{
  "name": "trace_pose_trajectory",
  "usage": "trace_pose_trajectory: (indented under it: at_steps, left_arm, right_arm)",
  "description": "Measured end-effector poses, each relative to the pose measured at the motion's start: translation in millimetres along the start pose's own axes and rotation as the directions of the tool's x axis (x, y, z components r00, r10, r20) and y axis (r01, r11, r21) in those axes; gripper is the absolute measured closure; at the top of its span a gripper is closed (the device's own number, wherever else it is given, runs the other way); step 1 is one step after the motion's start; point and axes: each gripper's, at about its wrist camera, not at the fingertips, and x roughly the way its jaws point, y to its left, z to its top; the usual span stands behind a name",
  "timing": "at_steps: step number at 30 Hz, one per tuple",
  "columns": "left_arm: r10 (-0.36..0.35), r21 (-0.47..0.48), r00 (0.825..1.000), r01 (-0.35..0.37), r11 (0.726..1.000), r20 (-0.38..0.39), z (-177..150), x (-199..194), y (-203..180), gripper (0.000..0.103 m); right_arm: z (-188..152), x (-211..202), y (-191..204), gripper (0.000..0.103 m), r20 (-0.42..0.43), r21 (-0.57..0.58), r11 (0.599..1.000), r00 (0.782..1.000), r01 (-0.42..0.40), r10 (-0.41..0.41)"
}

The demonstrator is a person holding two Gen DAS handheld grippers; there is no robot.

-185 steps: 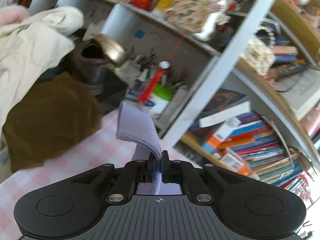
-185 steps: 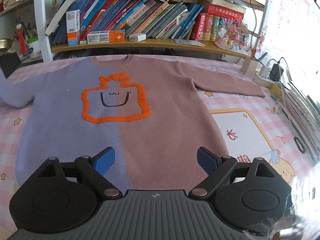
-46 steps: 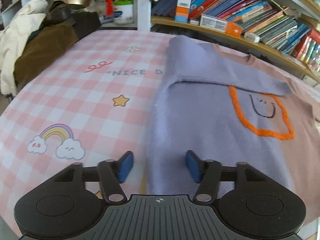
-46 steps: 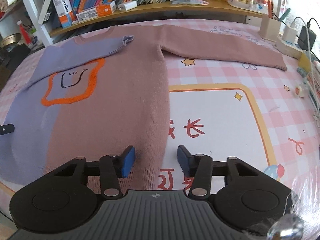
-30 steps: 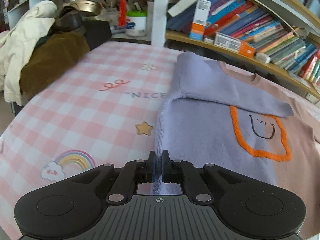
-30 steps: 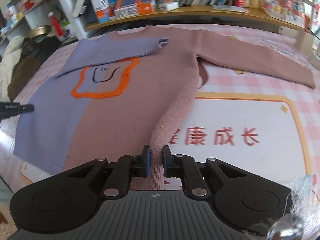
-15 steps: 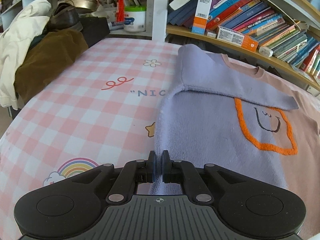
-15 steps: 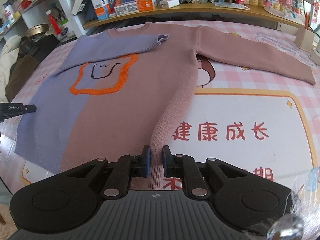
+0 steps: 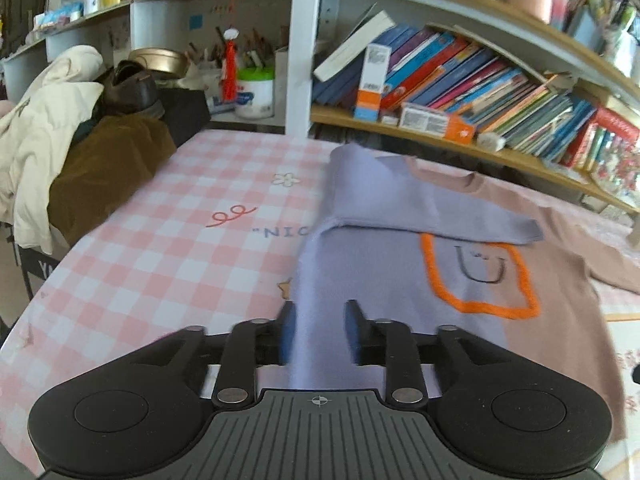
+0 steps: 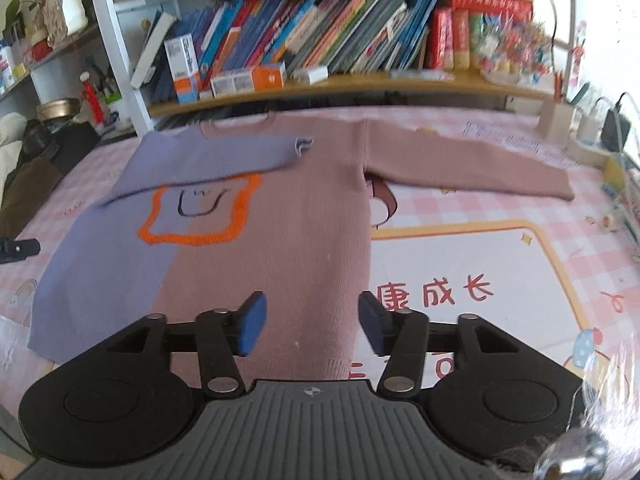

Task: Fold clothes
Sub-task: 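Open both grippers and lift them away from the sweater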

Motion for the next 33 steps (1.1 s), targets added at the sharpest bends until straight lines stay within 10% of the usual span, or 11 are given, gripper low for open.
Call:
trace_pose_trajectory:
  at_steps: [4, 10, 33]
  left_arm:
    - [-0.027, 0.035, 1.000, 0.026, 0.999, 0.015, -12.2, -20.9, -16.2, 0.031]
    - [-0.063, 0.162, 0.998, 0.058, 0.985, 0.026, -23.6, -34.8, -33.6, 0.015]
    - [-0.160, 0.177, 0.986, 0.167, 0.970, -0.053, -39.5, -29.8, -34.9, 0.012]
  right_arm:
    - [-5.0, -13.2, 9.9, 0.033, 0.041, 0.003, 0.999, 0.998, 0.046, -0.046]
    - [-17.9, -31.2, 21.0, 0.027, 0.061, 0.004, 0.995, 0.994, 0.095, -0.095]
    - [-49.2, -63.0, 24.3, 0.020, 0.024, 0.048, 0.975, 0.975, 0.219, -0.220]
